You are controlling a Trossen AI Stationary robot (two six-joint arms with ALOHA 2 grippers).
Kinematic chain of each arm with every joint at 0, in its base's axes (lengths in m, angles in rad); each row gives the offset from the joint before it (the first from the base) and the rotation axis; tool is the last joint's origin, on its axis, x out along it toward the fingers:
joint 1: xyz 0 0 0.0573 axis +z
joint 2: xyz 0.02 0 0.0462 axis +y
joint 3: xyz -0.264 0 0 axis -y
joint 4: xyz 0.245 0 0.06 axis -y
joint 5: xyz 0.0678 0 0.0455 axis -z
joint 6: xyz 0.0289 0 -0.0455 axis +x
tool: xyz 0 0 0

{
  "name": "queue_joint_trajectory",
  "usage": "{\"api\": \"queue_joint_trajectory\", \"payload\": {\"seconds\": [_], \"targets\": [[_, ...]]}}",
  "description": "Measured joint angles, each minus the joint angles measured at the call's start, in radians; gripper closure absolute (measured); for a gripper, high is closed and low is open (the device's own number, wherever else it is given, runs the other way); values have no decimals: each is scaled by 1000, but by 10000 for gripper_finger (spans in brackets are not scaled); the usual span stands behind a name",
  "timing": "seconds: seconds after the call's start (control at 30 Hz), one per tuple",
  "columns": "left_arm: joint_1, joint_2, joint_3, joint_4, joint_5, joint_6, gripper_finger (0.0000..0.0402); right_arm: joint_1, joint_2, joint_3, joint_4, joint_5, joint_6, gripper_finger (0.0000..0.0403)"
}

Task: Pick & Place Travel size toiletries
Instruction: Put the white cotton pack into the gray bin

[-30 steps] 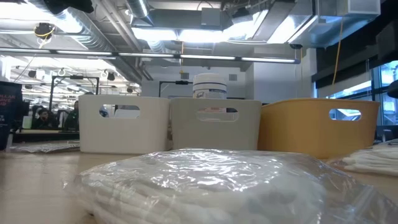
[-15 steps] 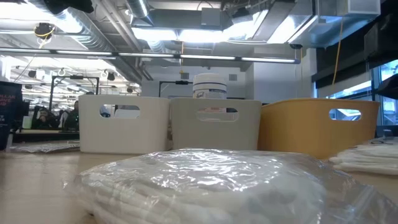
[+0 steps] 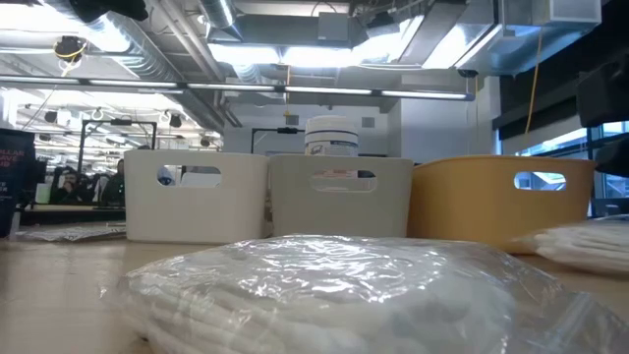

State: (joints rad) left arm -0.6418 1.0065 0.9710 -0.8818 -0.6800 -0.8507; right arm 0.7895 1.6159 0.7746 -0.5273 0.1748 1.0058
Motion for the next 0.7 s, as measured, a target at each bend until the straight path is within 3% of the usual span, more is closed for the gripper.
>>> {"api": "queue_joint_trajectory", "payload": {"seconds": [0.43, 0.7], "targets": [[1, 0, 0, 0, 0, 0, 348, 23, -36, -2, 79, -68, -22, 401], [1, 0, 0, 0, 0, 0, 348, 49, -103, 99, 78, 51, -93, 402]]}}
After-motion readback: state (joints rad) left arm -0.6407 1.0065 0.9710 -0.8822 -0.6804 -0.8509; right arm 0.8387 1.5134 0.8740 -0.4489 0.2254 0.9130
